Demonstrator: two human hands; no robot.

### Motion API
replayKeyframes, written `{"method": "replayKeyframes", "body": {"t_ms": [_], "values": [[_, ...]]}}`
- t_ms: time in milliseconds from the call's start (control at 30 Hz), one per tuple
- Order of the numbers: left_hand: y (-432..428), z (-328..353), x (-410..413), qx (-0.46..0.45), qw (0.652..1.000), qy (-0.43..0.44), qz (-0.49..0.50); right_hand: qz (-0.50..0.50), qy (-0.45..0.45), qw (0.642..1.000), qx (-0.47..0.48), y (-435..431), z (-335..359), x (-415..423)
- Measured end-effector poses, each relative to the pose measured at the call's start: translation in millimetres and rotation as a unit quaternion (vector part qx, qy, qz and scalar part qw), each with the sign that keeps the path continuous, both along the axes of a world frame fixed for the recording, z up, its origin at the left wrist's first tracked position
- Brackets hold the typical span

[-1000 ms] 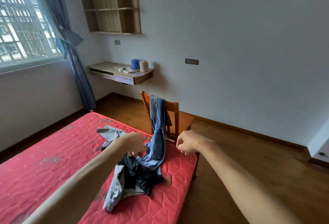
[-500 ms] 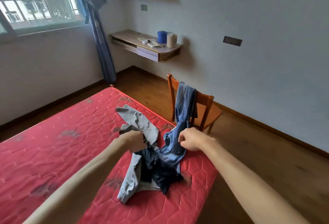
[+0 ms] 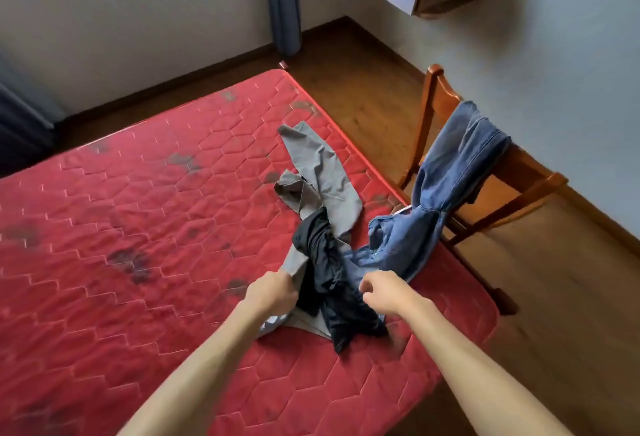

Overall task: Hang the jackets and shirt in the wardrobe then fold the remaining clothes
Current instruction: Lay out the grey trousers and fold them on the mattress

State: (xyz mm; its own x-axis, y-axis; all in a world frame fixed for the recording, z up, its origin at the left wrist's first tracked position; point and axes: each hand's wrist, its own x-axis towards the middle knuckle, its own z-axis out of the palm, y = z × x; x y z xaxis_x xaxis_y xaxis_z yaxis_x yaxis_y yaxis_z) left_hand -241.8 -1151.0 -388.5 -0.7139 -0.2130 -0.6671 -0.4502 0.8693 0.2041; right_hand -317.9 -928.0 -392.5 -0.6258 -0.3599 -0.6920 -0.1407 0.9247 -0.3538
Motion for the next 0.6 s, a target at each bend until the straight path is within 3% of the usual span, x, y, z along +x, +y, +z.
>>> {"method": "replayKeyframes", "body": {"t_ms": [167,367,467,600], "values": [[-5.4,-81.6,8.0,0.02,0.995,-0.025,0.096,0.021,-0.062,0.998,-0.01,-20.7,-86.5,-4.5],[-17.1,-201.9,30.2,-0.018,0.985,-0.018,0.169,-0.027,-0.136,0.989,-0.048,-59.3,-197.2,15.9],[-25.5,-262.2,38.8,-0.073,0.989,-0.064,0.109,-0.049,-0.169,0.982,-0.075,-89.0,-248.1,33.2],[-44.3,-323.2,49.8,-0.173,0.981,-0.05,0.072,-0.08,-0.175,0.975,-0.111,-115.1,-296.3,57.8]]}}
